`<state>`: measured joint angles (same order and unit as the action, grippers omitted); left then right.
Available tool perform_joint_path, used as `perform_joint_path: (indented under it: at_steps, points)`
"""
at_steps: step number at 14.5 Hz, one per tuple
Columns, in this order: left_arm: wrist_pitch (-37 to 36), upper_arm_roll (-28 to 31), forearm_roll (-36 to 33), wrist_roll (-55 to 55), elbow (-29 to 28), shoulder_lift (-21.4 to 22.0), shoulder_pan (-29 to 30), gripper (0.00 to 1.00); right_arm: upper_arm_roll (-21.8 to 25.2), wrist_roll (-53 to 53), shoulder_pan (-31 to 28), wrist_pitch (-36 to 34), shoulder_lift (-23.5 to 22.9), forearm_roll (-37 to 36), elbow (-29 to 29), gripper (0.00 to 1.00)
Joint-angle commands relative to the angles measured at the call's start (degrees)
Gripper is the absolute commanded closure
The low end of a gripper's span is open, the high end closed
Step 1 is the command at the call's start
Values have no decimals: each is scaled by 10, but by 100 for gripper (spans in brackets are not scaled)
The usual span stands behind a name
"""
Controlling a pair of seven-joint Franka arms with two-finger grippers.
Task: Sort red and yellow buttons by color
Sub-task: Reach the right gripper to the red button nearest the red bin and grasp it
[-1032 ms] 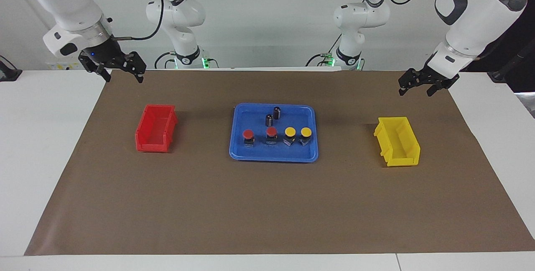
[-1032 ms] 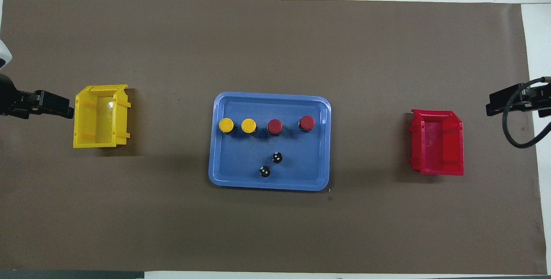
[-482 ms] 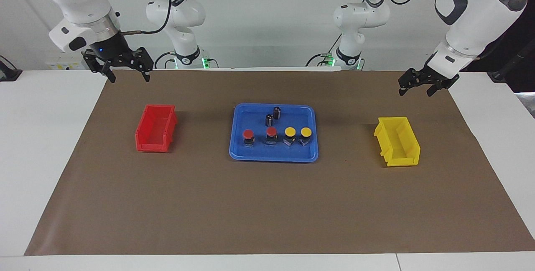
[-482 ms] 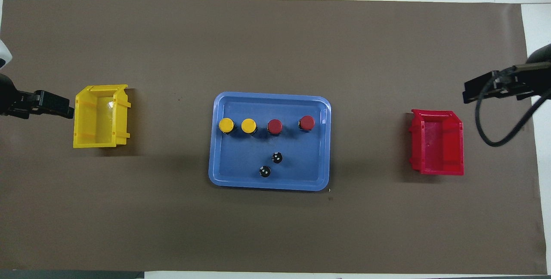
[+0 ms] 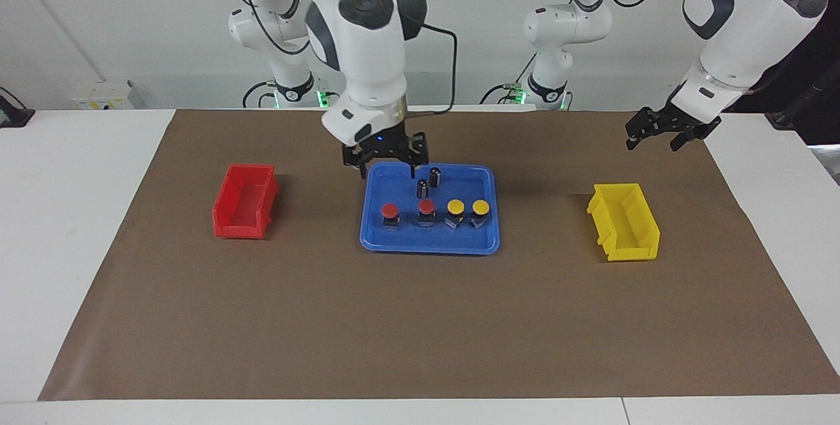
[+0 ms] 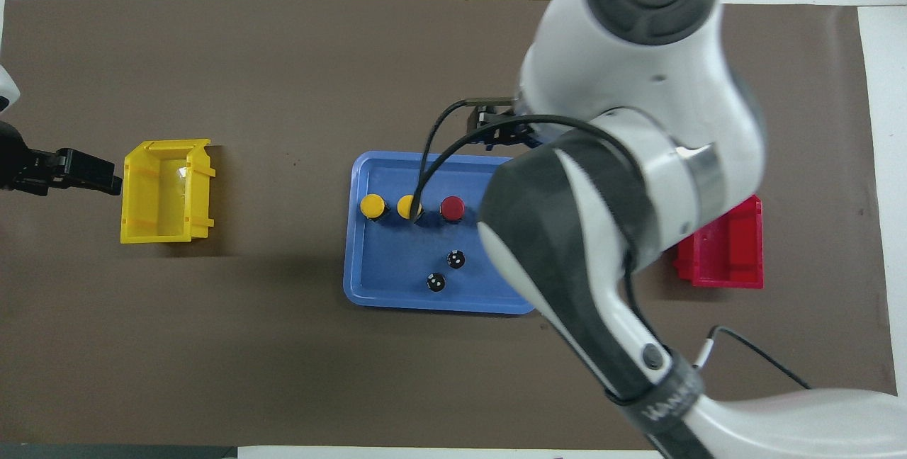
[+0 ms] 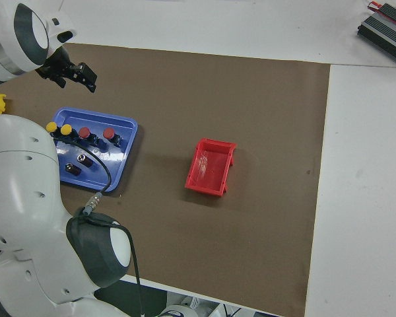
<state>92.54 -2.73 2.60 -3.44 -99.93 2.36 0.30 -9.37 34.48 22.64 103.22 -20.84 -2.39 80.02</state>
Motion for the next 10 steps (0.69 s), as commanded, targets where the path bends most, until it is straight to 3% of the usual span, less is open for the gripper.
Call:
perform_joint_path:
  at_steps: [1, 9, 10]
  points:
    - [-5, 3, 4, 0, -7, 11, -5, 0, 0, 5, -10, 116, 30, -6, 130, 0]
    - [1, 4, 4, 33, -9, 11, 10, 0, 0, 2, -7, 176, 55, -10, 255, 0]
    - [1, 4, 4, 35, -9, 11, 8, 0, 0, 0, -8, 191, 59, -10, 273, 4]
